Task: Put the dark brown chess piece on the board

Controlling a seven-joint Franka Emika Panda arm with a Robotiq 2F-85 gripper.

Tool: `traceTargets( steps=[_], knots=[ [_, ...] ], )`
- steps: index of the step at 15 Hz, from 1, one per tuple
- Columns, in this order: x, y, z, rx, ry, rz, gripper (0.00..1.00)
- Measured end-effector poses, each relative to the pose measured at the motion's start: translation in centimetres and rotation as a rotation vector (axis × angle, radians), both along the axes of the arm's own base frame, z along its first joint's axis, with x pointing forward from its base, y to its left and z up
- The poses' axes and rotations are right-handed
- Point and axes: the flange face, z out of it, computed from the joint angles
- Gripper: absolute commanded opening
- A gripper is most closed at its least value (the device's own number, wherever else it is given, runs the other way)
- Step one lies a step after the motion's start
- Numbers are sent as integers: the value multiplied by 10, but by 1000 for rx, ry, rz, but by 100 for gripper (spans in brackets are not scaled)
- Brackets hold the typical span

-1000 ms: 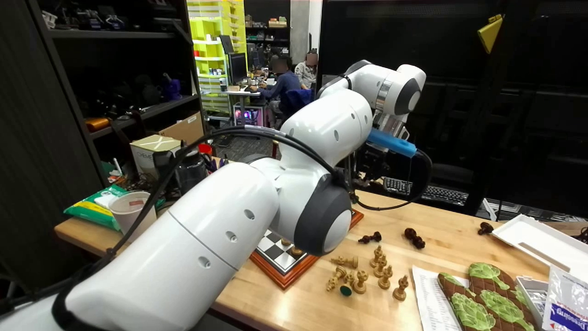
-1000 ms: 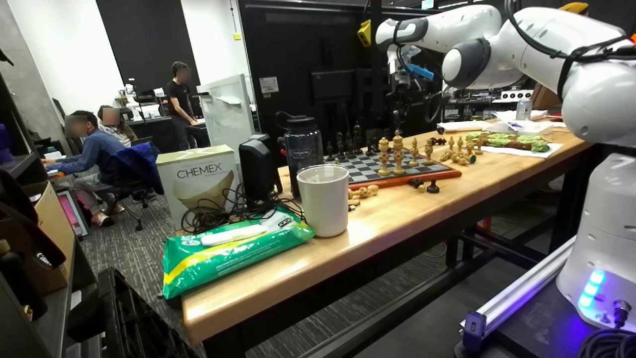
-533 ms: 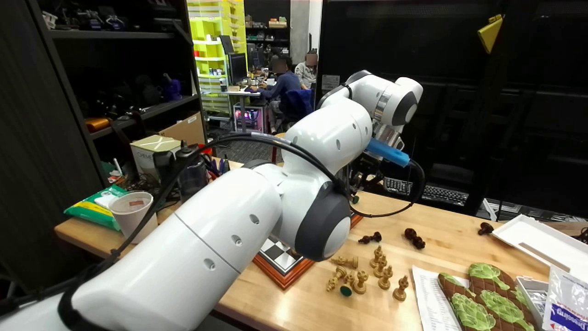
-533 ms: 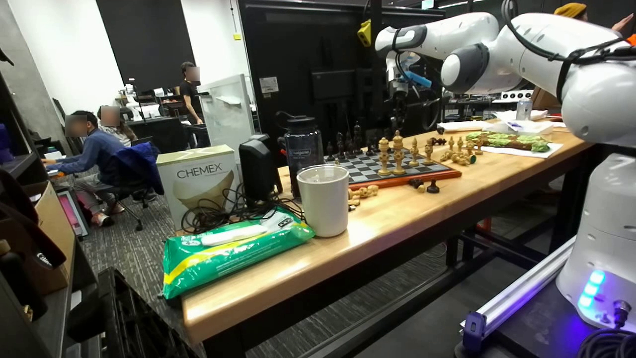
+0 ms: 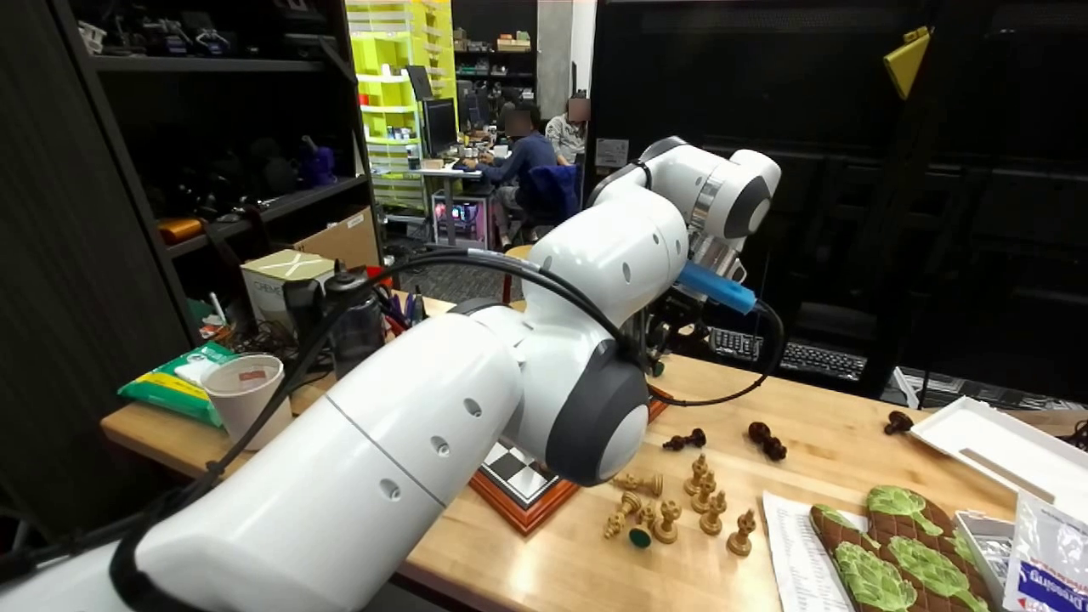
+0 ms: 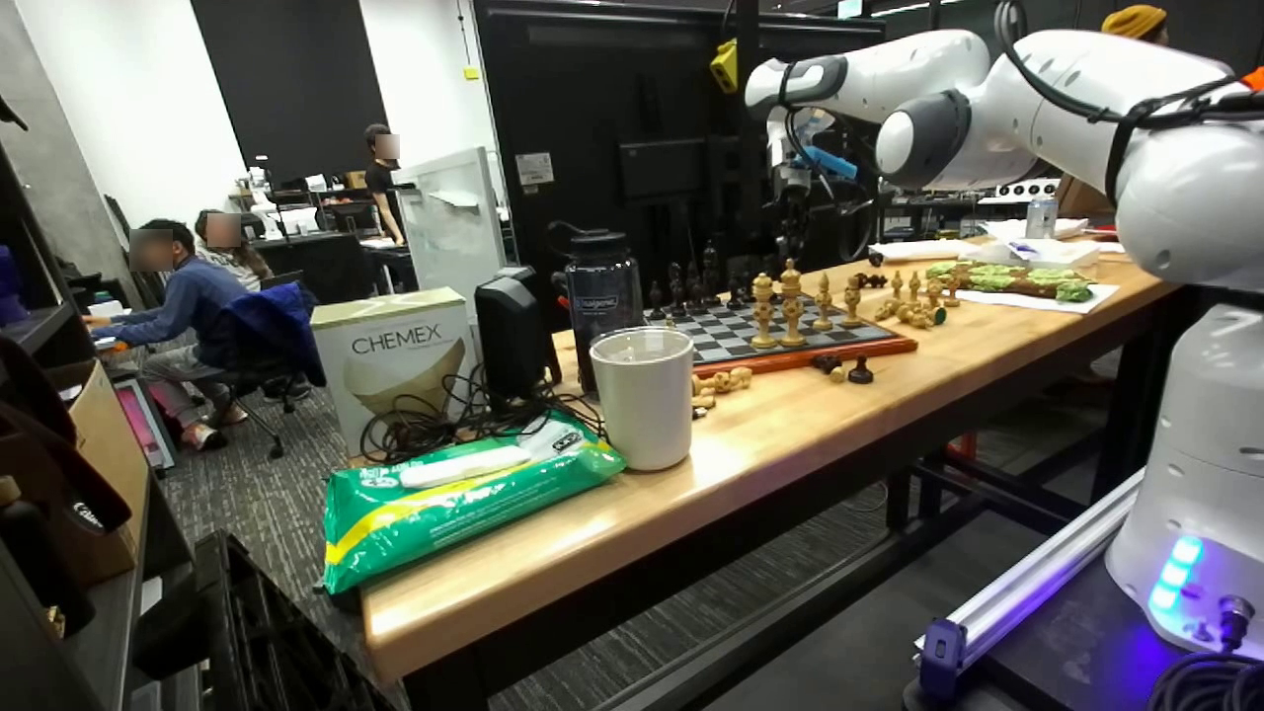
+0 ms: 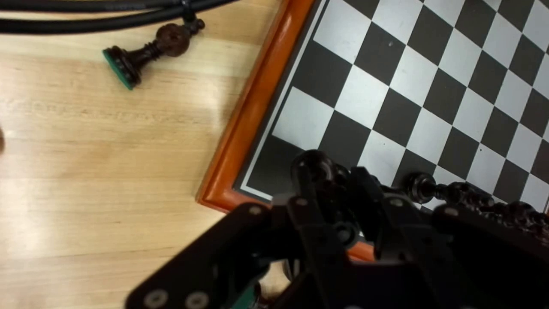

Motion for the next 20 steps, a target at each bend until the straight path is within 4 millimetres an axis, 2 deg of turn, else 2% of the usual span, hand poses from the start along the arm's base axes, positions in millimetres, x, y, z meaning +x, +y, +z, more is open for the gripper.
traceTargets(
  steps=[10, 20],
  knots=[
    [6, -3, -11, -11, -20, -21, 7],
    [6, -14, -22, -22, -26, -47, 7]
  ],
)
